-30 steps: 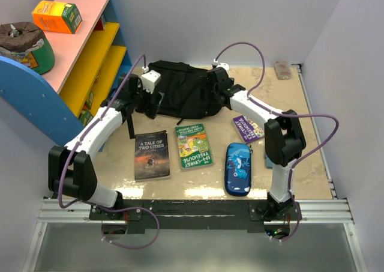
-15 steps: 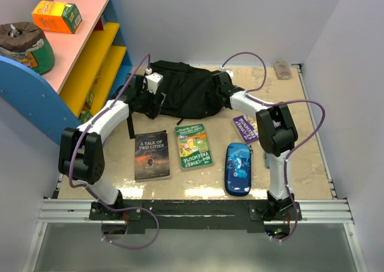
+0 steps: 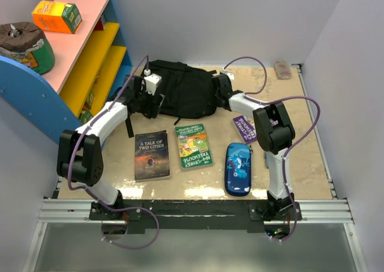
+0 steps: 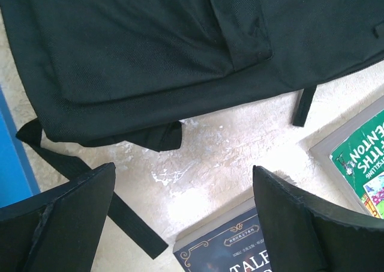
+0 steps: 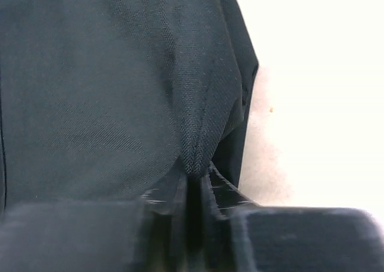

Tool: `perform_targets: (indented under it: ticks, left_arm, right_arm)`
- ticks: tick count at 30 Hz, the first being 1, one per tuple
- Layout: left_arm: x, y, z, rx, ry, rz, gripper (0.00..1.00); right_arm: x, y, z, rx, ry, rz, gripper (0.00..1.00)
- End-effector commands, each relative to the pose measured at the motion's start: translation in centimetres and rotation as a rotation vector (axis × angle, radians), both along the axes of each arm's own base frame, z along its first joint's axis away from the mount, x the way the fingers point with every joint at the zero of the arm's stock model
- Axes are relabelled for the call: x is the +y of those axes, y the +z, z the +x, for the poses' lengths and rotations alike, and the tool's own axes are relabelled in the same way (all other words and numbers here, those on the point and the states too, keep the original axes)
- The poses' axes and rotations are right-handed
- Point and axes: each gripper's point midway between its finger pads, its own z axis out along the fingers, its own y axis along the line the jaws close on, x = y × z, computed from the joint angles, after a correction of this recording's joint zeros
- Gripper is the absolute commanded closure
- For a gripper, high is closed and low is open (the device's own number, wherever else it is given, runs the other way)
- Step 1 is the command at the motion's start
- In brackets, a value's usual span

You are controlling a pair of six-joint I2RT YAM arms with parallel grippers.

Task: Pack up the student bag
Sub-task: Adjust the student bag at the center of the board.

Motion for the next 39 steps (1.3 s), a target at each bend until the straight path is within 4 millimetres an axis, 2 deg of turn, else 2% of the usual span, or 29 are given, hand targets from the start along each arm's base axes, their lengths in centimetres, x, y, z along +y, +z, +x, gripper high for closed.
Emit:
perform_targets:
  ticks: [1, 2, 5, 6, 8, 10, 12, 16, 19, 22, 23, 24, 26, 31, 33, 37, 38, 39]
  left_arm:
    - [0.8, 2.4, 0.4, -0.073, 0.039, -0.008, 0.0]
    - [1.0, 2.6, 0.4, -0.081, 0.05, -0.008, 0.0]
    - [2.0, 3.1, 0.6, -0.088, 0.09, -0.035, 0.0]
    - [2.1, 3.1, 0.6, -0.081, 0.092, -0.051, 0.0]
    - [2.8, 3.4, 0.7, -0.081, 0.114, -0.063, 0.0]
    - [3.4, 3.6, 0.6, -0.084, 0.129, -0.063, 0.0]
    - [3.9, 3.8, 0.5, -0.093, 0.137, -0.061, 0.0]
    - [4.4, 4.3, 0.3, -0.122, 0.144, -0.044, 0.0]
    - [4.7, 4.7, 0.2, -0.144, 0.154, -0.034, 0.0]
    - [4.8, 5.3, 0.4, -0.169, 0.159, -0.036, 0.0]
    - [4.8, 5.5, 0.4, -0.173, 0.157, -0.037, 0.0]
    - [4.8, 5.6, 0.5, -0.178, 0.155, -0.036, 0.0]
    - [4.9, 5.5, 0.5, -0.177, 0.161, -0.034, 0.0]
    - [5.0, 5.6, 0.2, -0.186, 0.163, -0.029, 0.0]
    - [5.2, 6.1, 0.2, -0.208, 0.164, -0.026, 0.0]
    - [5.0, 5.9, -0.1, -0.202, 0.142, -0.02, 0.0]
    - [4.9, 5.6, -0.3, -0.192, 0.134, -0.022, 0.0]
    - [4.6, 5.4, -0.4, -0.182, 0.112, -0.03, 0.0]
  right_arm:
    - [2.7, 4.8, 0.6, -0.079, 0.045, 0.127, 1.0]
    - [2.9, 6.0, 0.7, -0.092, 0.042, 0.146, 1.0]
    - [4.5, 13.4, 1.7, -0.203, 0.073, 0.225, 1.0]
    - [4.9, 14.7, 1.5, -0.212, 0.084, 0.237, 1.0]
    - [5.8, 18.9, 1.1, -0.266, 0.112, 0.275, 1.0]
    - [6.2, 21.4, 0.1, -0.286, 0.134, 0.295, 1.0]
    - [6.8, 22.3, -1.0, -0.278, 0.162, 0.328, 1.0]
    - [6.9, 22.8, -3.5, -0.242, 0.192, 0.387, 1.0]
    - [6.6, 23.1, -6.2, -0.228, 0.221, 0.423, 1.0]
    - [5.9, 22.4, -9.1, -0.196, 0.245, 0.446, 1.0]
    - [5.6, 20.8, -10.0, -0.161, 0.244, 0.45, 1.0]
    - [5.7, 21.8, -11.0, -0.178, 0.267, 0.477, 1.0]
    - [5.5, 21.0, -12.2, -0.155, 0.275, 0.493, 1.0]
    - [4.7, 21.3, -14.2, -0.142, 0.299, 0.478, 1.0]
    - [4.1, 20.7, -14.9, -0.136, 0.304, 0.46, 1.0]
    - [2.6, 19.4, -16.9, -0.125, 0.313, 0.402, 1.0]
    - [2.2, 17.4, -17.8, -0.088, 0.308, 0.381, 1.0]
    - [2.0, 16.6, -18.4, -0.077, 0.31, 0.374, 1.0]
